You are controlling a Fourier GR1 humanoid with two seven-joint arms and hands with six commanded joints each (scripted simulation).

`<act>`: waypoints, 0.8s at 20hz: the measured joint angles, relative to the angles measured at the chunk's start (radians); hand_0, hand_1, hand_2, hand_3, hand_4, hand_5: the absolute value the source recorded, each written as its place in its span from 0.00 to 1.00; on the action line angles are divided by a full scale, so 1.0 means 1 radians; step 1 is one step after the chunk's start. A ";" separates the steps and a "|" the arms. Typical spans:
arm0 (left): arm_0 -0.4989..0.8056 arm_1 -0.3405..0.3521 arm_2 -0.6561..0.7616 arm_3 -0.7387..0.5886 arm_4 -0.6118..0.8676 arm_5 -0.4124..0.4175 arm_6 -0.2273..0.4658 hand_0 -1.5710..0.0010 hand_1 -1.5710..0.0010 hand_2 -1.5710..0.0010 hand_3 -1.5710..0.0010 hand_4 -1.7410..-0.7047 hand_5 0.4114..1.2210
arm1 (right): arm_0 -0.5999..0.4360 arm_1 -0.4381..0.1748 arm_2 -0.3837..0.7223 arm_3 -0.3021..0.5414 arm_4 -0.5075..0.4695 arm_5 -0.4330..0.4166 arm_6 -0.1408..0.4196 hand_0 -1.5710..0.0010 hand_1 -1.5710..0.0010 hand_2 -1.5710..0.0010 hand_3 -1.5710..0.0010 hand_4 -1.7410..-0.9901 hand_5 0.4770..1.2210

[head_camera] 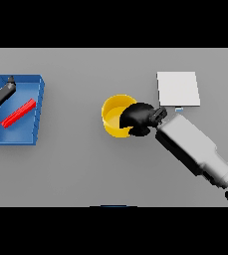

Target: Pick up the red beaker and tilt it to pour out 1 green nut into yellow bowl. Pick up the yellow bowl and place it on the metallic measuring scale.

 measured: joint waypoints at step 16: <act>0.000 0.023 0.011 -0.029 0.005 -0.015 0.020 1.00 1.00 1.00 1.00 0.96 0.37 | -0.030 -0.166 -0.182 -0.103 -0.043 0.013 0.059 0.00 0.00 0.04 0.21 0.00 1.00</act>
